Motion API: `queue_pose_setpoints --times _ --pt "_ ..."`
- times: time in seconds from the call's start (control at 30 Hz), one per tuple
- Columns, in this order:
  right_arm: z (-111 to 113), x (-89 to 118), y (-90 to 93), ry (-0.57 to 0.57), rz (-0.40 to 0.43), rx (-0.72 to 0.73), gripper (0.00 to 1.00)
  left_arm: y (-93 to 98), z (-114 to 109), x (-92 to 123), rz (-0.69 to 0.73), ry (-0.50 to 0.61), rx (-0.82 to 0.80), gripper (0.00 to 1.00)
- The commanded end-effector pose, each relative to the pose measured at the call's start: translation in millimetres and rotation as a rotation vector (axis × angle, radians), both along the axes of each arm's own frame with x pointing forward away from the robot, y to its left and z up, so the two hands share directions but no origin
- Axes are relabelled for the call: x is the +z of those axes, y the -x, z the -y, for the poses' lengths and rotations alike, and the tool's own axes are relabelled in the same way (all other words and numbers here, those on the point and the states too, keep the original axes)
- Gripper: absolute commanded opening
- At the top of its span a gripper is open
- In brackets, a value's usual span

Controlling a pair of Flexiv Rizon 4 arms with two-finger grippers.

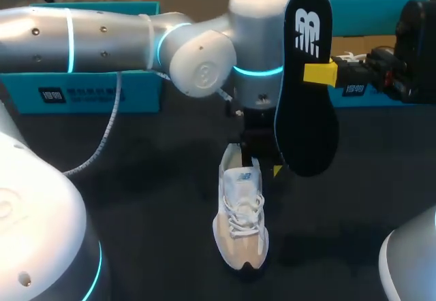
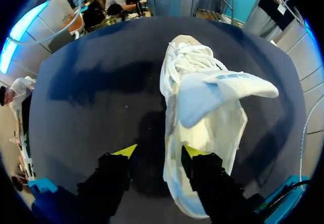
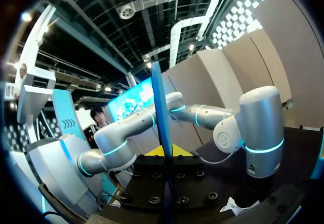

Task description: Take the shoe out of the shoebox, open the shoe tongue, remove and reinsert the insole, then place the shoe into the shoebox

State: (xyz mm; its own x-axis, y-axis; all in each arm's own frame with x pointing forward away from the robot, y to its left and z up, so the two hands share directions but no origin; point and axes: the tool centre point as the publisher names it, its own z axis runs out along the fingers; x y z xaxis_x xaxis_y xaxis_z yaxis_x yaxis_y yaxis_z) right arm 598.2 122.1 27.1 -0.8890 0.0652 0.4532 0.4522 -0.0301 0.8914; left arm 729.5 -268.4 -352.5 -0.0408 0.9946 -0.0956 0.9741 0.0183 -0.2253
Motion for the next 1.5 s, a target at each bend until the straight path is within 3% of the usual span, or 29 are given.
queue_pose_setpoints --times 0.03,0.23,0.33,0.73,0.9,0.93,1.03,1.07,1.4,1.5 --pt "-2 0 -1.9 0.002 -0.001 0.002 0.0 -10.0 -27 35 0.008 0.159 0.057 1.0" --pt "-2 0 -1.9 0.002 -0.001 0.002 0.0 -21.5 -31 87 0.032 0.413 0.177 1.0" --pt "-2 0 -1.9 0.002 -0.001 0.002 0.0 -29.2 -25 114 0.032 0.609 0.235 1.0" --pt "-2 0 -1.9 0.002 -0.001 0.002 0.0 -29.2 -25 114 0.032 0.609 0.235 1.0" --pt "-2 0 -1.9 0.002 -0.001 0.002 0.0 -34.1 -27 120 0.112 0.8 0.163 1.0" --pt "-2 0 -1.9 0.002 -0.001 0.002 0.0 -36.2 -27 124 0.124 0.876 0.128 1.0" --pt "-2 0 -1.9 0.002 -0.001 0.002 0.0 -45.2 -25 139 0.146 0.968 0.095 1.0" --pt "-2 0 -1.9 0.002 -0.001 0.002 0.0 -51.3 -25 150 0.16 0.988 0.092 1.0" --pt "-2 0 -1.9 0.002 -0.001 0.002 0.0 -51.0 -22 150 0.181 0.989 0.095 1.0" --pt "1 3 -15.0 0.032 -0.012 0.013 0.0 -54.9 -21 155 0.192 1.104 0.079 1.0"
